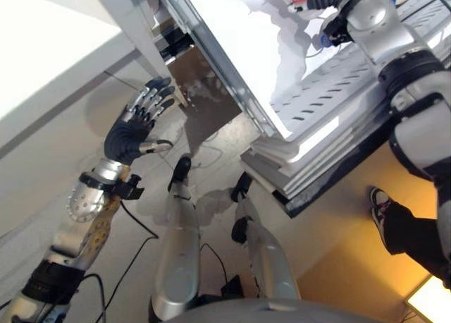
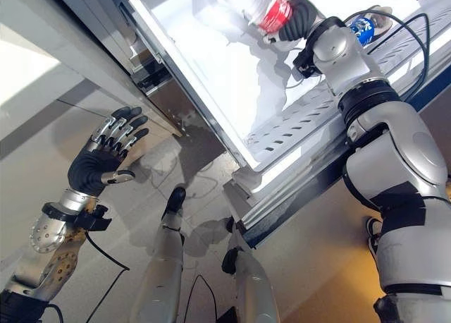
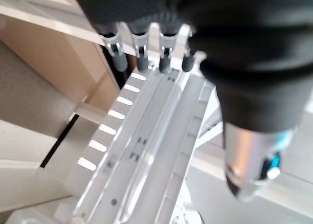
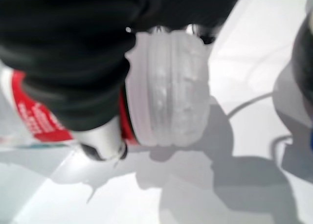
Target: Take the drinks into the refrigerator
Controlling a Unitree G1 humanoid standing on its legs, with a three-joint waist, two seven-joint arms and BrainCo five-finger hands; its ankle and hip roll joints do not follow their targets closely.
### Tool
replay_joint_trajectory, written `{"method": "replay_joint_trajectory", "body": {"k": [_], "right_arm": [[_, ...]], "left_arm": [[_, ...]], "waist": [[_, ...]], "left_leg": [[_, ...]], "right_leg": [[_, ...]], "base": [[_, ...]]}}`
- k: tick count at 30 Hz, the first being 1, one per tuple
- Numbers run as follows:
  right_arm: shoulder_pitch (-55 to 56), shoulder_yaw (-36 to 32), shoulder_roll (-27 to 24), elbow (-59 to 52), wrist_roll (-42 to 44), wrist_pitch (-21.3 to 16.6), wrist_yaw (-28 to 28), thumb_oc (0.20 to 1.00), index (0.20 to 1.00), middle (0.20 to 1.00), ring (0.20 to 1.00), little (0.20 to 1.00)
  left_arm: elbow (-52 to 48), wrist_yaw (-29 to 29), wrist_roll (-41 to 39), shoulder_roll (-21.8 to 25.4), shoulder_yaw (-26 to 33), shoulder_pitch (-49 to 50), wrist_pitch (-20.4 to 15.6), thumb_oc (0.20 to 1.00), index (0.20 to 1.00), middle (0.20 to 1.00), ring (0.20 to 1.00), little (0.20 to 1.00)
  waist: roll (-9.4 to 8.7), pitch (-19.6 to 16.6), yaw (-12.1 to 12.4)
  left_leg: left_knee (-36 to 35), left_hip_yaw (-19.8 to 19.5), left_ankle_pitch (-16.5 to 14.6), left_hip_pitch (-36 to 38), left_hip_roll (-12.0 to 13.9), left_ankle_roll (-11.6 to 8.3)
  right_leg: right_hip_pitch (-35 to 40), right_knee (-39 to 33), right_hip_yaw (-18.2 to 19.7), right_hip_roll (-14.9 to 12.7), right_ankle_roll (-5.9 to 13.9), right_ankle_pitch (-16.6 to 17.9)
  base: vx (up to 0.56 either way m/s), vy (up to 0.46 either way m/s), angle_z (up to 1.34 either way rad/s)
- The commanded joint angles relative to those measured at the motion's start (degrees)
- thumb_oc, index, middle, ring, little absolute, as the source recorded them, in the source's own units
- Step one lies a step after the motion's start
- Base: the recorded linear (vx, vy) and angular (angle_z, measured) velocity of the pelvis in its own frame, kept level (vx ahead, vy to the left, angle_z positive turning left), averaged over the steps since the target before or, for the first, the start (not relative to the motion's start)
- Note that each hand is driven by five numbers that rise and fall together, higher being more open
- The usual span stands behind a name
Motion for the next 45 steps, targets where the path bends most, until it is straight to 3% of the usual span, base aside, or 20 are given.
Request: {"method": "replay_joint_trajectory", "body": {"k": [1, 17, 18, 19, 20, 37, 41, 45], "right_arm": [[-4.25, 0.74, 0.75, 2.21, -1.19, -3.09, -1.59, 0.2, 0.2, 0.2, 0.2, 0.2], [-3.85, 3.29, 2.2, 1.0, -5.12, -2.86, -0.31, 0.2, 0.2, 0.2, 0.2, 0.2], [-3.6, 3.25, 2.5, 0.92, -5.1, -2.82, -0.22, 0.354, 0.354, 0.354, 0.354, 0.354], [-3.61, 3.27, 2.63, 1.0, -5.09, -2.72, -0.11, 0.354, 0.354, 0.354, 0.354, 0.354], [-3.61, 3.27, 2.63, 1.0, -5.09, -2.72, -0.11, 1.0, 1.0, 1.0, 1.0, 1.0], [-3.71, 2.74, 2.23, -2.4, -2.33, -3.06, 0.43, 1.0, 1.0, 1.0, 1.0, 1.0], [-4.18, 3.43, 0.06, -8.36, -1.19, -3.62, 0.67, 1.0, 1.0, 1.0, 1.0, 1.0], [-2.91, 1.29, -9.93, -26.96, 4.51, -5.34, 0.7, 1.0, 1.0, 1.0, 1.0, 1.0]], "left_arm": [[-8.14, 0.26, 2.27, 3.17, 2.41, 1.45, -2.68, 1.0, 1.0, 1.0, 1.0, 1.0], [-8.46, 0.63, 2.61, 3.58, 2.8, 1.12, -2.83, 1.0, 1.0, 1.0, 1.0, 1.0], [-8.57, 0.69, 2.76, 3.72, 2.75, 0.94, -2.74, 1.0, 1.0, 1.0, 1.0, 1.0], [-8.65, 0.66, 2.75, 3.8, 2.7, 0.9, -2.74, 1.0, 1.0, 1.0, 1.0, 1.0], [-8.65, 0.66, 2.75, 3.8, 2.69, 0.89, -2.74, 1.0, 1.0, 1.0, 1.0, 1.0], [-7.87, 0.31, 2.32, 4.38, 2.69, 0.24, -2.82, 1.0, 1.0, 1.0, 1.0, 1.0], [-7.23, 0.03, 2.36, 5.11, 2.98, -0.73, -2.82, 1.0, 1.0, 1.0, 1.0, 1.0], [-7.13, -0.52, 2.13, 4.99, 5.02, -1.14, -3.1, 1.0, 1.0, 1.0, 1.0, 1.0]], "waist": [[-1.27, 3.73, -0.56], [-2.13, 3.73, -0.94], [-2.19, 3.73, -0.88], [-2.17, 3.73, -0.88], [-2.17, 3.73, -0.87], [-1.81, 3.73, -0.74], [-1.64, 3.73, -0.77], [-1.76, 3.73, -0.91]], "left_leg": [[-12.98, 0.13, 5.32, 6.12, -4.48, 7.43], [-13.15, 0.38, 5.32, 6.22, -4.09, 7.44], [-13.07, 0.53, 5.26, 6.18, -4.04, 7.5], [-12.97, 0.57, 5.25, 6.08, -4.02, 7.51], [-12.96, 0.58, 5.24, 6.07, -4.02, 7.52], [-12.4, 0.67, 5.06, 7.27, -4.12, 7.61], [-11.95, 0.74, 5.2, 8.13, -4.34, 7.62], [-10.83, 1.16, 4.54, 10.96, -4.68, 7.48]], "right_leg": [[6.3, 5.05, -2.12, 1.95, 3.73, -8.27], [5.87, 5.4, -2.23, 2.19, 3.6, -8.5], [5.79, 5.41, -1.96, 2.22, 3.63, -8.35], [5.76, 5.44, -1.85, 2.24, 3.6, -8.33], [5.75, 5.45, -1.84, 2.24, 3.6, -8.33], [6.7, 6.07, -1.51, 2.03, 3.53, -8.72], [7.62, 6.42, -1.55, 1.64, 3.42, -8.88], [10.49, 6.97, -1.33, 1.15, 3.38, -9.38]], "base": [[0.0, 0.0, 0.0], [0.0, 0.0, 0.0], [0.0, 0.0, 0.0], [0.0, 0.0, 0.0], [0.0, -0.003, -0.03], [0.0, 0.0, 0.0], [0.0, 0.0, 0.0], [-0.02, 0.003, -0.01]]}}
